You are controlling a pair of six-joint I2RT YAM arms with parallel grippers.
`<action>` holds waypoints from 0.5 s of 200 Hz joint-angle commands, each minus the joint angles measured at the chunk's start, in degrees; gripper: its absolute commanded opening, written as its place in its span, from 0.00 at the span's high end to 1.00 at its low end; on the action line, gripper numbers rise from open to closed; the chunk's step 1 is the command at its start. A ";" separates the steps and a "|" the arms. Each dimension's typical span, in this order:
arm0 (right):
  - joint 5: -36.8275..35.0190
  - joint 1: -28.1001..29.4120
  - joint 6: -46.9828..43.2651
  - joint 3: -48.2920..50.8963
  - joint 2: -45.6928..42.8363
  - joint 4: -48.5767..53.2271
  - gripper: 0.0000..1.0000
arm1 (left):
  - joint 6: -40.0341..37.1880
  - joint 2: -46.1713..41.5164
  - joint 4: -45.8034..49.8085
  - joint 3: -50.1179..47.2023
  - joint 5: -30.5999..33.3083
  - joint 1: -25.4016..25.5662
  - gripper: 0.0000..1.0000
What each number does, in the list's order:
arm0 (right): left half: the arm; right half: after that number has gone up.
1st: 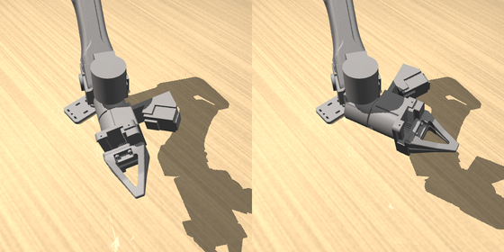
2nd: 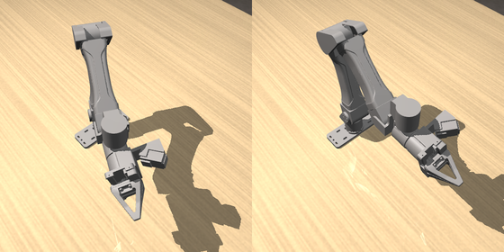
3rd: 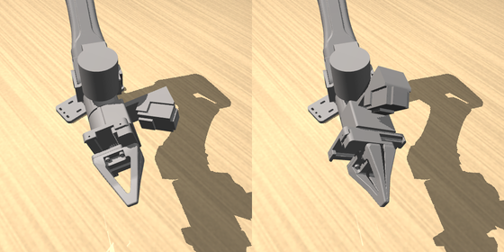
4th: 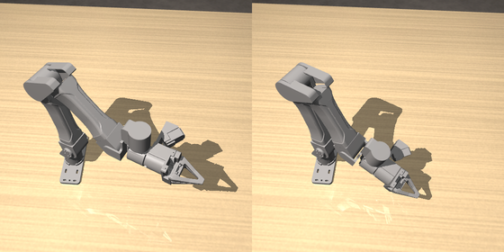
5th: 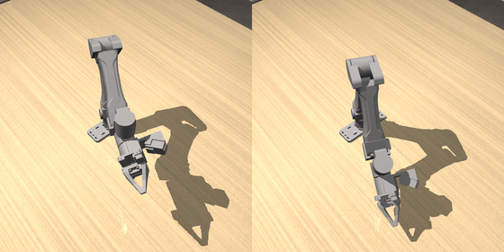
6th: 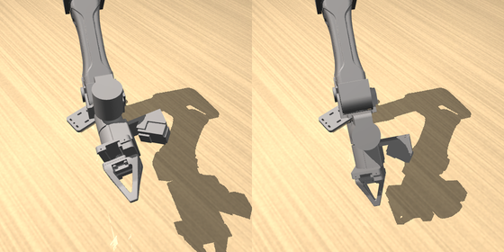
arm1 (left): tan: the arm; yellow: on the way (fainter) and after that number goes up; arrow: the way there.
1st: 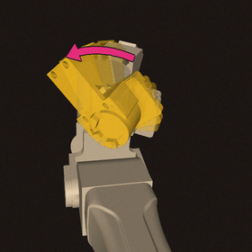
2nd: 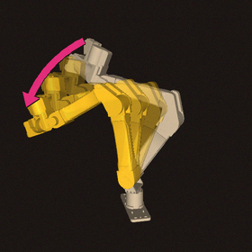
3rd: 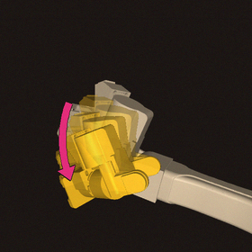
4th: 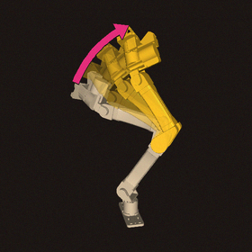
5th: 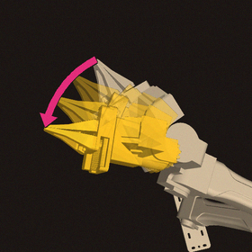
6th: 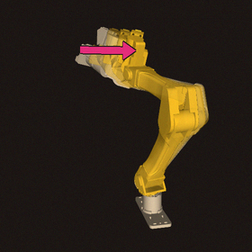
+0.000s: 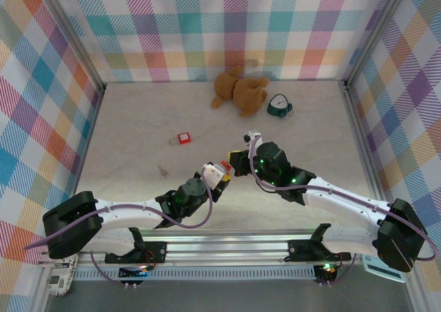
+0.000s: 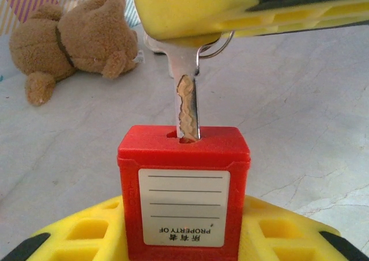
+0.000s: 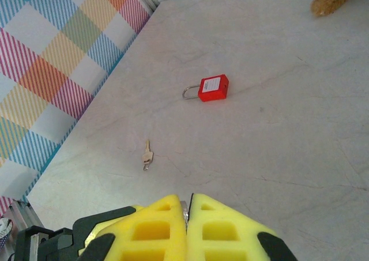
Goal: Unlock with the key
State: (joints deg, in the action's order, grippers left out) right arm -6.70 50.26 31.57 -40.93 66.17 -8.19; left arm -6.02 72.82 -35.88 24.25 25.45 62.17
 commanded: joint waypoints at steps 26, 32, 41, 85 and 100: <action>0.75 3.02 -3.80 2.84 -0.57 -0.33 0.99 | 2.86 -2.06 -3.96 4.20 2.15 -0.03 0.73; 0.32 3.91 -4.45 2.67 -0.54 -0.11 0.99 | 2.71 -2.17 -3.66 4.38 2.20 -0.08 0.73; -0.25 4.61 -4.59 2.38 -0.17 0.34 0.99 | 2.70 -2.39 -3.20 4.65 2.33 -0.12 0.73; -0.42 4.67 -4.20 4.05 0.54 -0.07 0.99 | 2.50 -3.53 -3.94 4.36 1.82 -0.29 0.73; -1.83 4.68 -4.16 4.75 0.45 0.38 0.99 | 2.25 -4.64 -4.21 4.05 1.49 -0.30 0.73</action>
State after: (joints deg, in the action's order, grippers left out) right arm -11.31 52.97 27.81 -38.83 66.06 -11.75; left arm -4.32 72.01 -31.99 25.28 25.74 62.17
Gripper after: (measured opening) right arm 0.057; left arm 0.380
